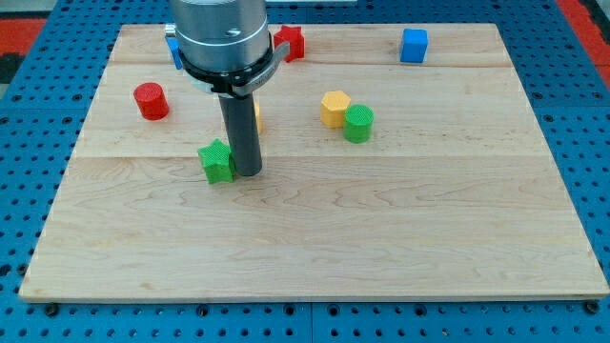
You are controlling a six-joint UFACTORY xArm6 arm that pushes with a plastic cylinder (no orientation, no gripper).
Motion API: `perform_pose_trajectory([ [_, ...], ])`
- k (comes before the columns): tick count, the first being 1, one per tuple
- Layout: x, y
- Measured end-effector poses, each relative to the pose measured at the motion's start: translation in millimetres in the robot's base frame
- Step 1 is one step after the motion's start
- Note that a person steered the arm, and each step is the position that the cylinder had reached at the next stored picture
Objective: Move the red circle closer to the green star
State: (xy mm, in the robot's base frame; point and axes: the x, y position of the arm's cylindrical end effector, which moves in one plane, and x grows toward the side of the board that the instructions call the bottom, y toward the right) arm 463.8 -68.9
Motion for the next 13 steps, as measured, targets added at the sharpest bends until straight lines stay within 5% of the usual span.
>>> perform_pose_trajectory([
  [3, 0.0, 12.2],
  [4, 58.7, 33.7],
  [6, 98.8, -87.8],
  [7, 40.1, -158.1],
  [9, -108.7, -171.3],
  [11, -136.1, -153.8],
  [13, -108.4, -138.4],
])
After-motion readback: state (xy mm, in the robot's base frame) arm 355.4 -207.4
